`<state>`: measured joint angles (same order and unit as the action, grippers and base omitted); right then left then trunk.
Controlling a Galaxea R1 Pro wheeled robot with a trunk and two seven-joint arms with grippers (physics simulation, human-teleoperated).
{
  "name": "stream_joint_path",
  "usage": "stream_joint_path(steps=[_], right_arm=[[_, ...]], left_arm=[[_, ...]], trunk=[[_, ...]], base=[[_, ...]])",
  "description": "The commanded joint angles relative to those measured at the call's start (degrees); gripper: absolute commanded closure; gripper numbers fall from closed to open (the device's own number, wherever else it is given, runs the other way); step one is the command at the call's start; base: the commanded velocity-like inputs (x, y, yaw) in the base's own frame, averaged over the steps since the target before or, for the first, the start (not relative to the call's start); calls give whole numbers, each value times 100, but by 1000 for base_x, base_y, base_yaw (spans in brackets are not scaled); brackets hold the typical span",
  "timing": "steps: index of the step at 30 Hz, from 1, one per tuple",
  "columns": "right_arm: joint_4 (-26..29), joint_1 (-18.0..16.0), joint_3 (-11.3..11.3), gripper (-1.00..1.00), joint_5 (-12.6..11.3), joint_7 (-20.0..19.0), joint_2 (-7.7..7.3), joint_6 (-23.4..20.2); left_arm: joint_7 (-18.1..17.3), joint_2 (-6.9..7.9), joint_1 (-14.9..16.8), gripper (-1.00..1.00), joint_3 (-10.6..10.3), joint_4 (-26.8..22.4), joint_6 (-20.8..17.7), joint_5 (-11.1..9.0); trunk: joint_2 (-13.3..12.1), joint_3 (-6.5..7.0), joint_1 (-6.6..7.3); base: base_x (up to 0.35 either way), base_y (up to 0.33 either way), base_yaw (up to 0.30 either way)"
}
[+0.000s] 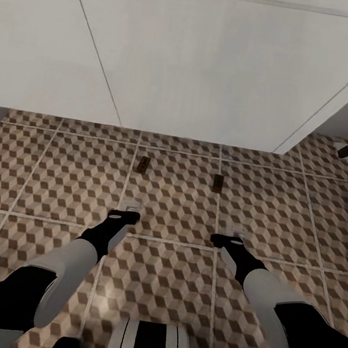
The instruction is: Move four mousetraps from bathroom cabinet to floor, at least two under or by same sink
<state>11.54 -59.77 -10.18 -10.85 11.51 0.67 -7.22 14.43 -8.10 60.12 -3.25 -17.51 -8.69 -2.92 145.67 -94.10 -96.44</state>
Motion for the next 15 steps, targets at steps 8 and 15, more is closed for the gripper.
stream_joint_path(steps=[8, 15], right_arm=[[4, 4, -54, -100, -39, 35, 15, -34], [-40, 19, -54, -100, -28, 35, 14, -28]], left_arm=[[33, 5, 0, -100, -35, 3, -32, -46], [33, 3, 0, -100, -35, 21, -35, -56]], trunk=[[1, -3, 5], [1, -3, 5]], base=[[-348, 0, 0], [-349, 0, 0]])
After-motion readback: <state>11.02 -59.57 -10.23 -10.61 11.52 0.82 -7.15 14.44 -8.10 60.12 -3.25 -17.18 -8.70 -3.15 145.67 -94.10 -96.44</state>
